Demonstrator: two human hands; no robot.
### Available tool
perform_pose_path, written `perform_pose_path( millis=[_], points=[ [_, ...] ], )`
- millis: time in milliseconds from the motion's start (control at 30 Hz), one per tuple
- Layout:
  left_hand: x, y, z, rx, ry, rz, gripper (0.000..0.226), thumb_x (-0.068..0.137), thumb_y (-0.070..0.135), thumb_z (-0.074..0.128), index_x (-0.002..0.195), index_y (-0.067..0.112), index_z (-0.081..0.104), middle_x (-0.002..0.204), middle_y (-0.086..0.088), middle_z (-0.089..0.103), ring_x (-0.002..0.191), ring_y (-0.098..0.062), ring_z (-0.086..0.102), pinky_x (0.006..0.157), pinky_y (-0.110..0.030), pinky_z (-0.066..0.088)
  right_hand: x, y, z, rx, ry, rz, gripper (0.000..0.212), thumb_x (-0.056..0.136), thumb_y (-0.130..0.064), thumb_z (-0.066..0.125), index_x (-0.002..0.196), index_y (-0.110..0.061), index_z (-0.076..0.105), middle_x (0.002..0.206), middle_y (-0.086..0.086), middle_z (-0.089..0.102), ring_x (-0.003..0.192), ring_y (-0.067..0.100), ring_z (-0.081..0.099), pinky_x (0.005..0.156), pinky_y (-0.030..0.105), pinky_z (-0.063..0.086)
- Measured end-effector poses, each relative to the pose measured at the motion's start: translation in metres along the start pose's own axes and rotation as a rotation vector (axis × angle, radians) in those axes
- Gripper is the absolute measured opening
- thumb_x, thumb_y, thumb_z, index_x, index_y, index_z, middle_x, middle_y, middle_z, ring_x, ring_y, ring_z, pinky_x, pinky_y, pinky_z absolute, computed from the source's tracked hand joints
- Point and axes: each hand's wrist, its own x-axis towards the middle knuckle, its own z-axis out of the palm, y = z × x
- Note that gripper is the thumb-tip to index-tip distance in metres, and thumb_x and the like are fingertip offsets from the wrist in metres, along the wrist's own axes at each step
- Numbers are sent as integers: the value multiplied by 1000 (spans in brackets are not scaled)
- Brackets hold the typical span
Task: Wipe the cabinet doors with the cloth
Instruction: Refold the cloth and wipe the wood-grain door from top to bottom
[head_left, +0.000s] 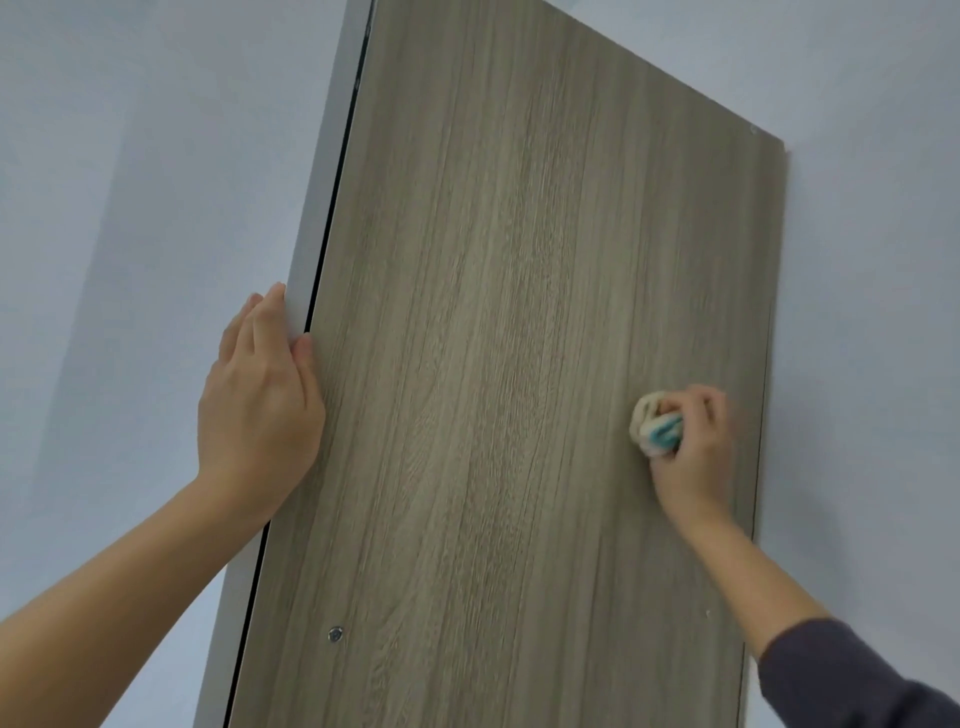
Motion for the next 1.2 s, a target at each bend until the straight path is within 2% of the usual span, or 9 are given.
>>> perform_pose_path(
  millis=[100,300,400,533,600,733,800,967,1200],
  points=[
    [0,0,0,3,5,4,44,104,20,29,146,6,30,149,-9,42,143,-25,28,104,-55,37,28,7,1,-19,64,45,33,66,12,71,90,-6,56,103,17,49,94,36,51,75,38,39],
    [-1,2,-1,-7,1,-3,44,104,19,30,146,6,31,149,-8,42,143,-26,29,103,-56,38,-74,23,-13,-49,-79,-6,37,59,18,74,87,-2,59,106,10,46,95,34,49,77,37,38],
    [-1,2,0,-10,-2,-9,44,104,19,30,146,7,30,147,-10,43,142,-27,30,100,-58,39,-29,41,-12,-70,-53,55,38,57,23,68,86,0,58,105,17,47,93,32,47,78,33,35],
    [-2,2,0,-12,7,-5,43,104,19,31,146,8,30,146,-9,44,141,-27,30,100,-59,40,32,49,-11,-98,24,200,34,63,19,64,91,0,57,110,25,47,100,37,46,79,32,33],
    [-2,2,0,-8,7,2,44,104,19,31,146,7,30,146,-10,44,142,-28,30,100,-59,39,6,52,-14,-106,30,195,36,61,22,64,90,2,57,108,25,47,98,38,46,78,31,31],
    [-1,2,-1,-7,5,-4,44,104,19,30,146,7,29,147,-11,43,142,-29,29,100,-60,39,-70,63,-21,-107,-79,150,41,57,26,68,87,1,58,107,19,46,96,34,45,78,36,35],
    [-1,3,0,-3,0,-3,43,104,20,29,145,6,29,145,-12,44,141,-30,30,99,-61,39,-48,69,-22,-92,-93,135,39,58,25,68,86,0,59,105,19,47,95,34,45,77,36,36],
    [-2,4,0,14,15,-12,44,104,22,29,145,6,30,146,-12,44,142,-29,28,102,-60,38,39,74,-16,-91,3,193,33,65,18,66,91,0,58,109,22,48,98,38,47,79,38,40],
    [-1,5,0,-51,4,5,44,105,19,29,147,6,30,144,-13,44,139,-29,30,107,-53,36,-79,73,-24,-132,-100,176,43,53,27,67,86,1,58,104,19,47,94,35,47,75,38,38]
  ],
)
